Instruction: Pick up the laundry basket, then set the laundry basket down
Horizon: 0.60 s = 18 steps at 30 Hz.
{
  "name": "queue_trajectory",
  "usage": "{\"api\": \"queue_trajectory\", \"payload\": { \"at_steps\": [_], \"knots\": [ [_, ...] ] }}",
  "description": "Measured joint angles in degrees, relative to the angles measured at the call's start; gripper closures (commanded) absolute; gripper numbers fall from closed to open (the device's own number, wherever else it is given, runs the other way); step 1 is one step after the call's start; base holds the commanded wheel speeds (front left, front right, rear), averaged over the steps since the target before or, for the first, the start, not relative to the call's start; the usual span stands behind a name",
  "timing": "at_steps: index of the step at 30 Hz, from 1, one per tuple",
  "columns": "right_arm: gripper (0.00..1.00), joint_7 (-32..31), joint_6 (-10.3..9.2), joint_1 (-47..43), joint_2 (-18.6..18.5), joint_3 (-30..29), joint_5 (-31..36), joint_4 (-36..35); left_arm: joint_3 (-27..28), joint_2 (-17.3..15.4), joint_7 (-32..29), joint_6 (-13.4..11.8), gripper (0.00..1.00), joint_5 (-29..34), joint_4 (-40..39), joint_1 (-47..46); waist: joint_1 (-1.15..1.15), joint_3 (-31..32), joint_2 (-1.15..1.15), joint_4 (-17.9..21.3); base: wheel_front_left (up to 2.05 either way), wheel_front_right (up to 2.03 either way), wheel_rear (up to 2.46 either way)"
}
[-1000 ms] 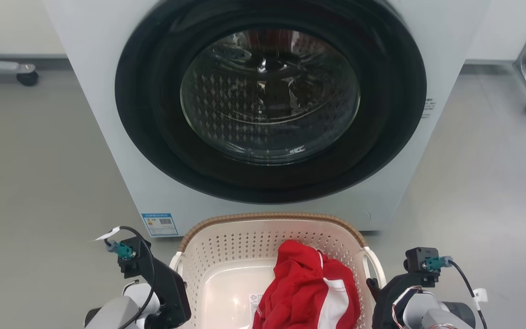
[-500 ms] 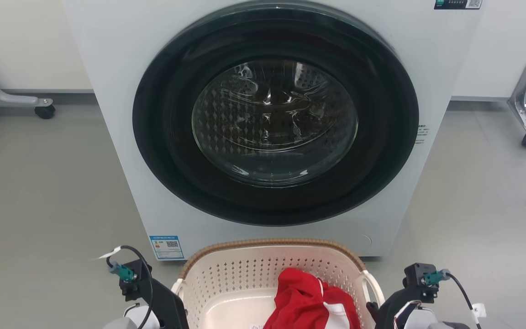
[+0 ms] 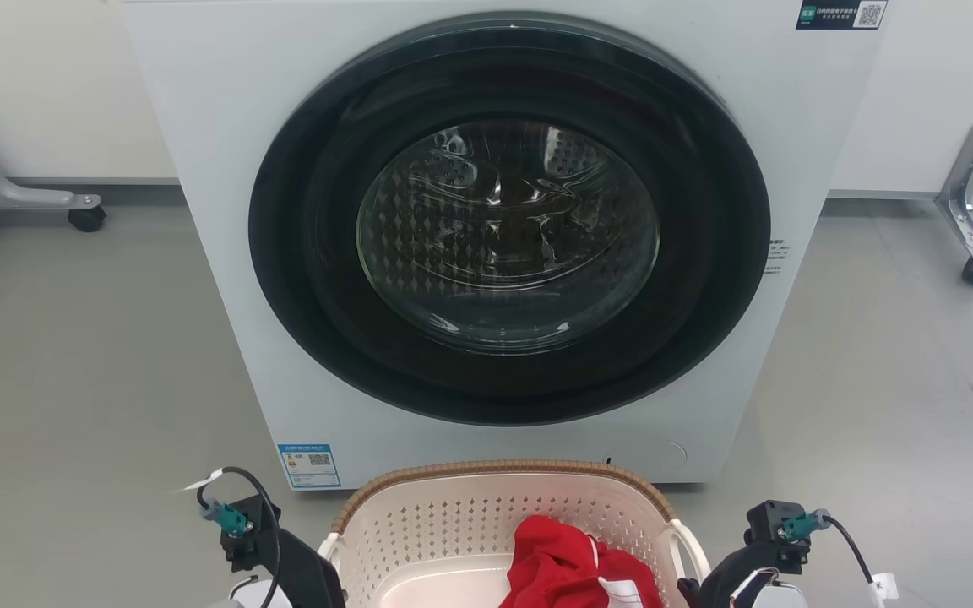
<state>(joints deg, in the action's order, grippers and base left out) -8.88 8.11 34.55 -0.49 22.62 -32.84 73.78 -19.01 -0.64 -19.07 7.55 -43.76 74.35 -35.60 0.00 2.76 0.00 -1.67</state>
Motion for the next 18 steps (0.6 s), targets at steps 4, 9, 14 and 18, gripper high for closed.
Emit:
{"api": "queue_trajectory", "payload": {
  "at_steps": [4, 9, 14, 18],
  "knots": [
    [1.0, -0.16, 0.0, -0.01, 0.0, 0.09, -0.26, 0.0, 0.03, 0.0, -0.01, -0.03, 1.0, -0.03, 0.01, 0.4, 0.0, 0.08, 0.0, 0.01, 0.0, 0.0, 0.0],
    [1.0, -0.7, 0.0, -0.07, 0.0, 0.26, -0.46, 0.07, 0.08, -0.01, -0.51, -0.09, 1.0, -0.04, 0.02, 0.93, 0.0, 0.16, 0.0, 0.01, 0.0, 0.0, 0.0],
    [1.0, -1.16, 0.0, -0.14, 0.0, 0.36, -0.81, 0.05, 0.07, 0.0, -0.59, -0.48, 1.0, -0.04, 0.01, 0.99, 0.0, 0.18, 0.0, -0.02, 0.0, 0.0, 0.0],
    [1.0, -1.23, 0.0, -0.17, 0.0, 0.52, -1.01, 0.07, 0.07, -0.01, -0.99, -0.48, 1.0, -0.04, 0.01, 1.07, 0.0, 0.15, 0.0, -0.01, 0.0, 0.0, 0.0]
  ]
}}
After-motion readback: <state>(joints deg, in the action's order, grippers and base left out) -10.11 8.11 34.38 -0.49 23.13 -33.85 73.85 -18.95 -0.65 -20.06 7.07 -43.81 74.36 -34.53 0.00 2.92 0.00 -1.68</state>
